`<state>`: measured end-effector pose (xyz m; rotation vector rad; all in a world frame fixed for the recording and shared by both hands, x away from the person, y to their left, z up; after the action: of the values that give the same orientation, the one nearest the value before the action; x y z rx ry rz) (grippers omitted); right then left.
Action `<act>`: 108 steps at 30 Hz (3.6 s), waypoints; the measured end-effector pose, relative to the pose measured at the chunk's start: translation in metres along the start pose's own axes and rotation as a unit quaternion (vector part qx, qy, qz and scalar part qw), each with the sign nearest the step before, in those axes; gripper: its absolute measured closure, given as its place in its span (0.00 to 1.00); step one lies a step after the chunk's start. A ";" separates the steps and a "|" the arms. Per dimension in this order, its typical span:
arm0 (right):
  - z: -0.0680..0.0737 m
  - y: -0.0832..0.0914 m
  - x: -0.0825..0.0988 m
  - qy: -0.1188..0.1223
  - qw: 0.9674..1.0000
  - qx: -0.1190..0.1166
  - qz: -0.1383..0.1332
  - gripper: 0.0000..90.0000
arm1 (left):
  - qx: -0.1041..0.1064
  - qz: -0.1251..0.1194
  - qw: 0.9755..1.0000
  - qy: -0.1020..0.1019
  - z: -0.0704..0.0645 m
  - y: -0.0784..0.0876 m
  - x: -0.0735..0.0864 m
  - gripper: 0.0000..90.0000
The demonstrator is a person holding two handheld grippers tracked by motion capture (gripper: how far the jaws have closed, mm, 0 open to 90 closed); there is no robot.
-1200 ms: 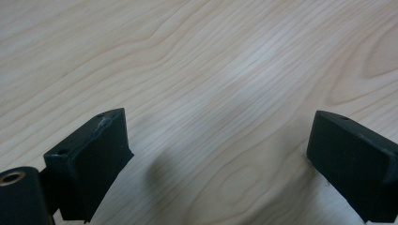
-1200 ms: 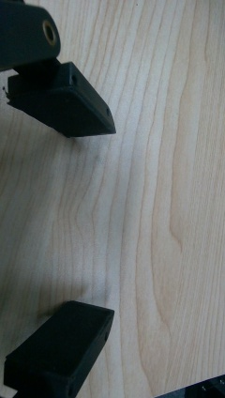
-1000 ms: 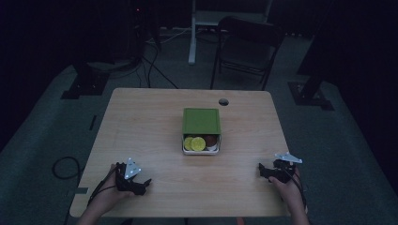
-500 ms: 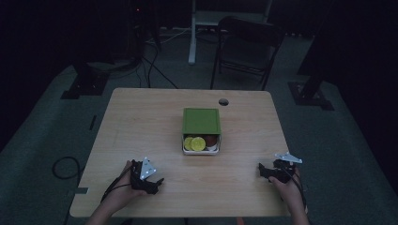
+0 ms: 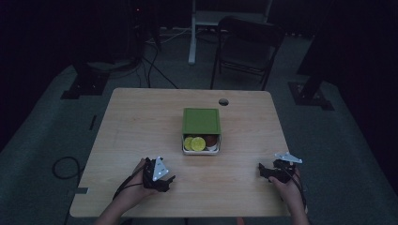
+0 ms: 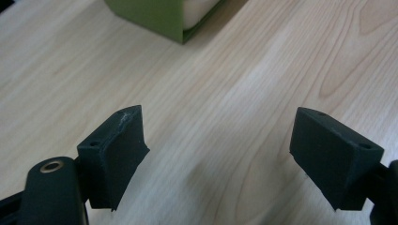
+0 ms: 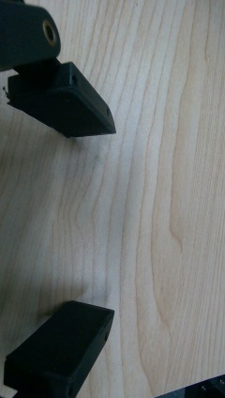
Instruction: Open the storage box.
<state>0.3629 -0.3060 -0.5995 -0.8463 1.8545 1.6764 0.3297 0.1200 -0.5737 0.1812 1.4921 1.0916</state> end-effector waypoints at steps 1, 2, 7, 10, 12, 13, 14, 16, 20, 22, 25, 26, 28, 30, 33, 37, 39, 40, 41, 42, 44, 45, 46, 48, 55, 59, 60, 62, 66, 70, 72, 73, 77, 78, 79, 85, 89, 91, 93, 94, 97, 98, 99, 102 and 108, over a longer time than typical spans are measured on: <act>0.000 0.000 0.000 0.000 1.000 0.000 0.000 0.12 | -0.001 -0.001 1.000 -0.005 -0.001 -0.001 -0.002 0.21; 0.000 0.000 0.000 0.000 1.000 0.000 0.000 0.12 | -0.002 -0.002 1.000 -0.008 -0.001 -0.002 -0.004 0.21; 0.000 0.000 0.000 0.000 1.000 0.000 0.000 0.12 | -0.001 -0.009 0.999 -0.036 -0.008 -0.006 -0.015 0.22; 0.000 0.000 0.000 0.000 1.000 0.000 0.000 0.12 | 0.001 -0.017 0.998 -0.053 -0.012 -0.009 -0.023 0.24; 0.000 0.000 0.000 0.000 1.000 0.000 0.000 0.12 | 0.001 -0.020 0.998 -0.068 -0.016 -0.011 -0.029 0.24; 0.000 0.000 0.000 0.000 1.000 0.000 0.000 0.12 | 0.003 -0.022 0.997 -0.072 -0.017 -0.012 -0.031 0.24; 0.000 0.000 0.000 0.000 1.000 0.000 0.000 0.12 | 0.006 -0.025 0.997 -0.075 -0.019 -0.013 -0.033 0.24; 0.000 0.000 0.000 0.000 1.000 0.000 0.000 0.12 | 0.009 -0.029 0.996 -0.082 -0.022 -0.016 -0.038 0.25; 0.000 0.000 0.000 0.000 1.000 0.000 0.000 0.12 | 0.011 -0.034 0.995 -0.098 -0.027 -0.020 -0.046 0.26; 0.000 0.000 0.000 0.000 1.000 0.000 0.000 0.12 | 0.008 -0.035 0.993 -0.109 -0.029 -0.023 -0.050 0.27; 0.000 0.000 0.000 0.000 1.000 0.000 0.000 0.12 | 0.009 -0.041 0.991 -0.124 -0.032 -0.026 -0.057 0.30; 0.000 0.000 0.000 0.000 1.000 0.000 0.000 0.12 | 0.011 -0.043 0.991 -0.127 -0.033 -0.027 -0.059 0.30; 0.000 0.000 0.000 0.000 1.000 0.000 0.000 0.12 | 0.007 -0.050 0.989 -0.137 -0.035 -0.029 -0.064 0.31; 0.000 0.000 0.000 0.000 1.000 0.000 0.000 0.12 | 0.005 -0.055 0.987 -0.150 -0.037 -0.032 -0.070 0.32; 0.000 0.000 0.000 -0.001 1.000 0.000 0.000 0.12 | -0.002 -0.060 0.983 -0.176 -0.041 -0.036 -0.078 0.34; 0.000 0.000 0.000 0.000 1.000 0.000 0.000 0.12 | -0.016 -0.062 0.976 -0.207 -0.044 -0.042 -0.087 0.36; 0.000 0.000 0.000 0.000 1.000 0.000 0.000 0.12 | -0.014 -0.063 0.974 -0.216 -0.047 -0.045 -0.091 0.37; 0.000 0.000 0.000 0.000 1.000 0.000 0.000 0.12 | -0.014 -0.062 0.974 -0.219 -0.048 -0.047 -0.092 0.38; 0.000 0.000 0.000 0.000 1.000 0.000 0.000 0.12 | -0.013 -0.059 0.973 -0.221 -0.048 -0.048 -0.093 0.38; 0.000 0.000 0.000 0.000 1.000 0.000 0.000 0.12 | -0.013 -0.059 0.972 -0.226 -0.049 -0.050 -0.094 0.39; 0.000 0.000 0.000 0.000 1.000 0.000 0.000 0.12 | -0.015 -0.062 0.970 -0.233 -0.051 -0.053 -0.097 0.40; 0.000 0.000 0.000 0.000 1.000 0.000 0.000 0.12 | -0.017 -0.060 0.969 -0.240 -0.052 -0.055 -0.099 0.40; 0.000 0.000 0.000 0.000 1.000 0.000 0.000 0.12 | -0.023 -0.061 0.966 -0.249 -0.052 -0.057 -0.101 0.40; 0.000 0.000 0.000 0.000 1.000 0.000 0.000 0.12 | -0.027 -0.060 0.966 -0.251 -0.052 -0.059 -0.104 0.41; 0.000 0.000 0.000 0.000 1.000 0.000 0.000 0.12 | -0.028 -0.066 0.962 -0.264 -0.053 -0.070 -0.110 0.42; 0.000 0.000 0.000 0.000 1.000 0.000 0.000 0.12 | -0.039 -0.075 0.959 -0.270 -0.049 -0.074 -0.116 0.46; 0.000 0.000 0.000 0.000 1.000 0.000 0.000 0.12 | -0.044 -0.075 0.957 -0.277 -0.048 -0.075 -0.118 0.47; 0.000 0.000 0.000 0.000 1.000 0.000 0.000 0.12 | -0.047 -0.076 0.954 -0.285 -0.047 -0.078 -0.120 0.48; 0.000 0.000 0.000 0.000 1.000 0.000 0.000 0.12 | -0.055 -0.066 0.949 -0.302 -0.046 -0.084 -0.121 0.50; 0.000 0.000 0.000 0.000 1.000 0.000 0.000 0.12 | -0.064 -0.058 0.945 -0.316 -0.045 -0.087 -0.118 0.53; 0.000 0.000 0.000 0.000 1.000 0.000 0.000 0.12 | -0.064 -0.051 0.944 -0.319 -0.044 -0.088 -0.116 0.58; 0.000 0.000 0.000 0.000 1.000 0.000 0.000 0.12 | -0.075 -0.042 0.940 -0.329 -0.042 -0.090 -0.114 0.60; 0.000 0.000 0.000 0.000 1.000 0.000 0.000 0.12 | -0.083 -0.039 0.937 -0.337 -0.039 -0.091 -0.115 0.65; 0.000 0.000 0.000 0.000 1.000 0.000 0.000 0.12 | -0.085 -0.039 0.936 -0.338 -0.039 -0.093 -0.115 0.65; 0.000 0.000 0.000 0.000 1.000 0.000 0.000 0.12 | -0.090 -0.037 0.933 -0.346 -0.038 -0.094 -0.115 0.65; 0.000 0.000 0.000 0.000 1.000 0.000 0.000 0.12 | -0.117 -0.027 0.922 -0.369 -0.036 -0.096 -0.117 0.76; 0.000 0.000 0.000 0.000 1.000 0.000 0.000 0.12 | -0.163 -0.001 0.887 -0.431 -0.037 -0.101 -0.114 0.76; 0.000 0.000 0.000 0.000 1.000 0.000 0.000 0.12 | -0.169 -0.001 0.886 -0.433 -0.038 -0.102 -0.114 0.77; 0.000 0.000 0.000 0.000 1.000 0.000 0.000 0.12 | -0.174 0.000 0.884 -0.433 -0.038 -0.102 -0.114 0.78; 0.000 0.000 0.000 0.000 1.000 0.000 0.000 0.12 | -0.175 -0.001 0.885 -0.432 -0.038 -0.102 -0.114 0.78; 0.000 0.000 0.000 0.000 1.000 0.000 0.000 0.12 | -0.174 -0.006 0.887 -0.427 -0.038 -0.102 -0.114 0.78; 0.000 0.000 0.000 0.000 1.000 0.000 0.000 0.12 | -0.174 -0.005 0.886 -0.429 -0.038 -0.102 -0.114 0.78; 0.000 0.000 0.000 0.000 1.000 0.000 0.000 0.12 | -0.175 -0.004 0.887 -0.428 -0.038 -0.102 -0.114 0.78; 0.000 0.000 0.000 0.000 1.000 0.000 0.000 0.12 | -0.177 0.003 0.884 -0.432 -0.038 -0.101 -0.114 0.79; 0.000 0.000 0.000 0.000 1.000 0.000 0.000 0.12 | -0.177 0.010 0.880 -0.441 -0.039 -0.101 -0.114 0.80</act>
<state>0.3629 -0.3060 -0.5995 -0.8458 1.8539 1.6763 0.3744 -0.0306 -0.5708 0.3773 0.4637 1.0633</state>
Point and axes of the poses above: each handheld gripper's, and its own axes: y roughly backward along the jaws, x roughly out of its underside, z roughly to its left, the point moved 7 cm from there along -y, roughly forward along the jaws, and after that the axes turned 11 degrees about x, right-handed, at the moved point
